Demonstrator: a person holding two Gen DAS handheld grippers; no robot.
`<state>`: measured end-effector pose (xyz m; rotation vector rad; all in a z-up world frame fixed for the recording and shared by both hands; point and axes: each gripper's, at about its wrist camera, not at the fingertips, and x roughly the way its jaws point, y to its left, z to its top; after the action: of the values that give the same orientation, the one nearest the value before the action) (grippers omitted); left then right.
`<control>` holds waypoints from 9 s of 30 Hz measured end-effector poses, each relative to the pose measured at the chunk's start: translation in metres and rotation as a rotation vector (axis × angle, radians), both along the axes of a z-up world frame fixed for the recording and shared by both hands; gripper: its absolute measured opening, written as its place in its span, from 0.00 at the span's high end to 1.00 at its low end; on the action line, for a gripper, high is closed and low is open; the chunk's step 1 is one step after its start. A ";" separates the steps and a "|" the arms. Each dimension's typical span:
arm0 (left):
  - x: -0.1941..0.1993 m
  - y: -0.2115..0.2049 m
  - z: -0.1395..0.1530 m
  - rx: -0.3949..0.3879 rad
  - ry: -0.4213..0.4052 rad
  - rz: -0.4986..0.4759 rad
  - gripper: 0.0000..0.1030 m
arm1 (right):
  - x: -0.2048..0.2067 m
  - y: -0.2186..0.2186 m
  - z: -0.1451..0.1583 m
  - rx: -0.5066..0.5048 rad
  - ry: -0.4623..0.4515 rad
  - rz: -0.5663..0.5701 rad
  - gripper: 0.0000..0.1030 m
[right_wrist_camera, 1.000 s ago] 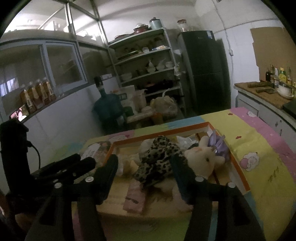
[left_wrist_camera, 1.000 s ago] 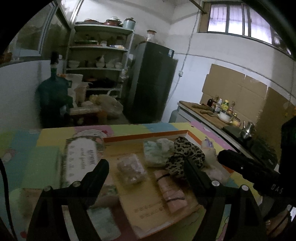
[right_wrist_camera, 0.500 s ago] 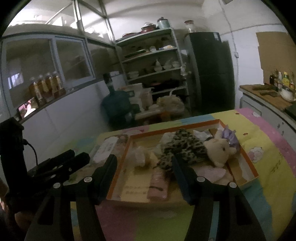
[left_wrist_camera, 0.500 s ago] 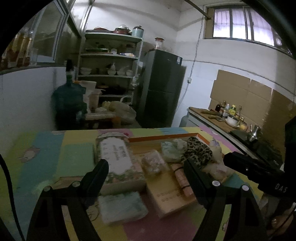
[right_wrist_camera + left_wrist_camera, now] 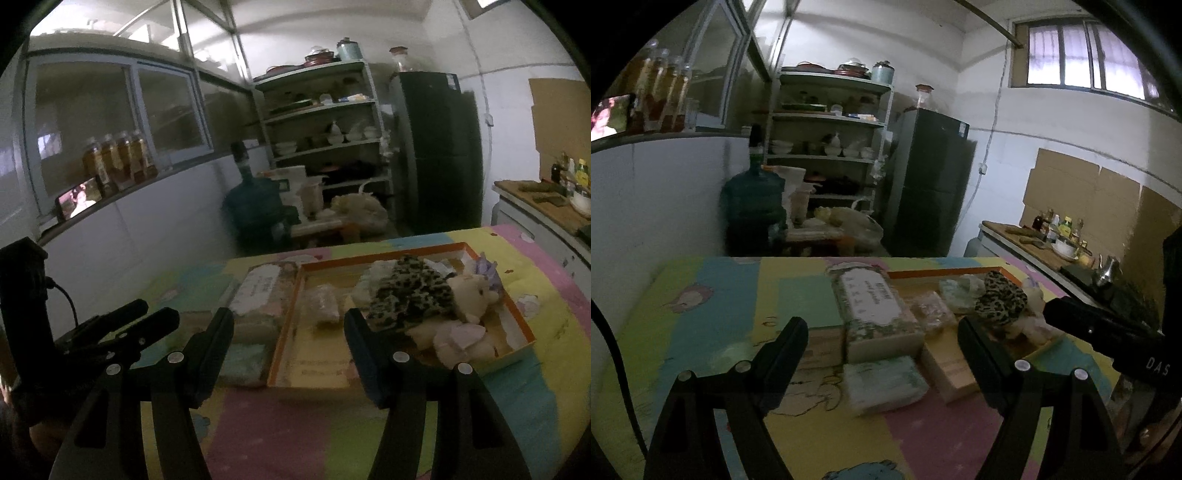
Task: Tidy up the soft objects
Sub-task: 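Withdraw both grippers from the tray toward the tissue packs and green box, then move the left gripper to the green plastic bag while the right approaches the white tissue pack, then grasp the green plastic bag with the left gripper while the right grasps the white tissue pack, then carry the green bag and tissue pack over the cardboard tray with both grippers, then lower both items into the tray and open both grippers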
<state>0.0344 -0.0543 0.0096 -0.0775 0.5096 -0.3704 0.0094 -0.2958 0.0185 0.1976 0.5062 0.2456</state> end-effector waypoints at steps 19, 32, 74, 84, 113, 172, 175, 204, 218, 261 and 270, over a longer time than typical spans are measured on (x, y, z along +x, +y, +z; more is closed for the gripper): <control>-0.010 0.095 -0.010 -0.059 0.007 0.157 0.20 | 0.005 0.056 -0.009 -0.039 0.042 0.088 0.38; 0.032 0.104 -0.043 0.098 0.092 -0.031 0.20 | 0.028 0.090 -0.032 -0.066 0.116 0.148 0.38; 0.056 0.125 -0.064 -0.052 0.178 0.073 0.55 | 0.053 0.122 -0.094 0.010 0.382 0.307 0.33; 0.041 0.131 -0.063 -0.071 0.176 0.069 0.55 | 0.054 0.111 -0.073 -0.044 0.288 0.263 0.33; 0.033 0.139 -0.063 -0.114 0.163 0.047 0.55 | 0.032 0.170 -0.079 -0.155 0.304 0.390 0.34; 0.012 0.022 -0.012 -0.001 0.047 -0.034 0.55 | 0.020 0.041 -0.033 -0.141 0.088 0.120 0.51; 0.012 0.008 -0.009 0.000 0.043 -0.055 0.55 | 0.014 0.026 -0.030 -0.130 0.081 0.093 0.51; 0.033 -0.141 -0.001 -0.016 0.020 -0.255 0.55 | -0.005 -0.118 -0.016 -0.076 0.004 -0.230 0.51; 0.082 -0.167 -0.018 -0.011 0.061 -0.204 0.55 | 0.051 -0.120 -0.021 -0.086 0.015 -0.193 0.51; 0.142 -0.179 -0.070 0.065 0.214 -0.179 0.53 | 0.133 -0.117 -0.071 -0.065 0.147 -0.059 0.47; 0.142 -0.175 -0.067 0.036 0.212 -0.170 0.32 | 0.126 -0.120 -0.067 -0.022 0.129 -0.058 0.39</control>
<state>0.1761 -0.2288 -0.0576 -0.0381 0.7345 -0.5224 0.1351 -0.4159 -0.0482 0.2076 0.6300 0.1710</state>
